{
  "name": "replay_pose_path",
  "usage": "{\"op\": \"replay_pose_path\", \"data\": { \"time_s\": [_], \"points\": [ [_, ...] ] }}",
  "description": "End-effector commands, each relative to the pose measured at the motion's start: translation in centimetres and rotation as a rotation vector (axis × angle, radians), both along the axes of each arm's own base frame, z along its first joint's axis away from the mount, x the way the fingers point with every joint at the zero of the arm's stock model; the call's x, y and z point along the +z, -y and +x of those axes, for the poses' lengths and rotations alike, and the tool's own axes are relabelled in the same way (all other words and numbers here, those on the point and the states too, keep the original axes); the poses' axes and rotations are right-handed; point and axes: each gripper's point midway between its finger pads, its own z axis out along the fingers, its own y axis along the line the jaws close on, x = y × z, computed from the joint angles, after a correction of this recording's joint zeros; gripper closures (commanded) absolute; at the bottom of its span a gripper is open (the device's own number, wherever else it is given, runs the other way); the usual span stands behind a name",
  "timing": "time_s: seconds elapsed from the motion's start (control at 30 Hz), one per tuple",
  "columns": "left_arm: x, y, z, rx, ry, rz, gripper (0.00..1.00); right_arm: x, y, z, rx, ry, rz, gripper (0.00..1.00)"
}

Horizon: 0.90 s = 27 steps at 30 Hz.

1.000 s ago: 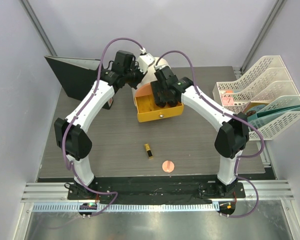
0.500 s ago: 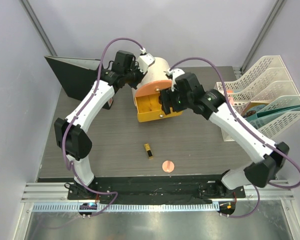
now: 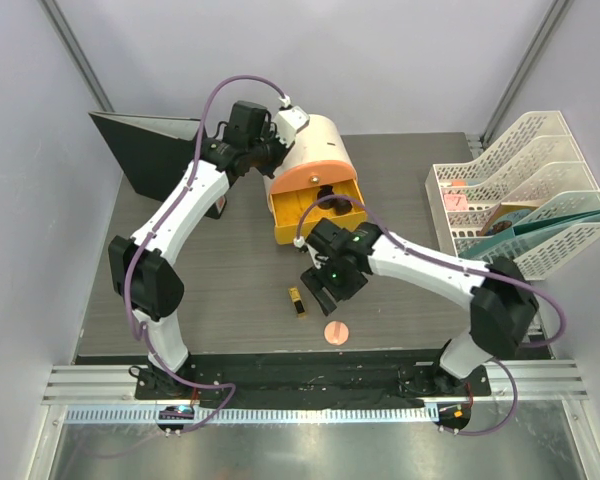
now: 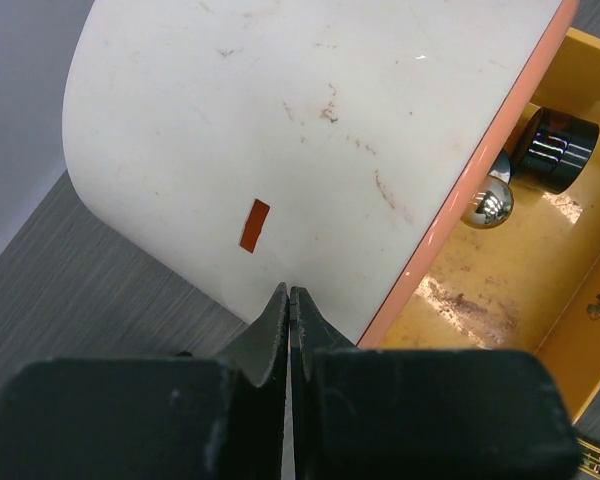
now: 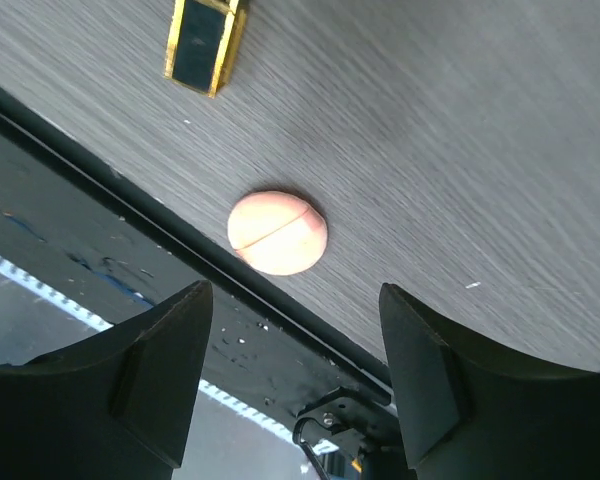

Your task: Organize the makeup

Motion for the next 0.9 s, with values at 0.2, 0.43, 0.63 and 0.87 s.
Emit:
{"op": "replay_pose_path", "data": {
  "time_s": [0.2, 0.43, 0.63, 0.87],
  "points": [
    [4.4, -0.2, -0.8, 0.007, 0.074, -0.057, 0.99, -5.5, -0.1, -2.2, 0.042, -0.197, -0.137, 0.34],
    [4.6, -0.7, -0.9, 0.015, 0.083, -0.044, 0.99, -8.4, -1.3, -2.8, 0.075, -0.257, -0.213, 0.50],
    [4.6, -0.7, -1.0, 0.014, 0.084, -0.040, 0.99, -8.9, -1.0, -2.3, 0.063, -0.243, -0.258, 0.99],
    [4.5, -0.6, -0.9, 0.011, 0.082, -0.043, 0.99, -1.6, -3.9, 1.6, 0.041, 0.015, -0.058, 0.99]
  ]
}}
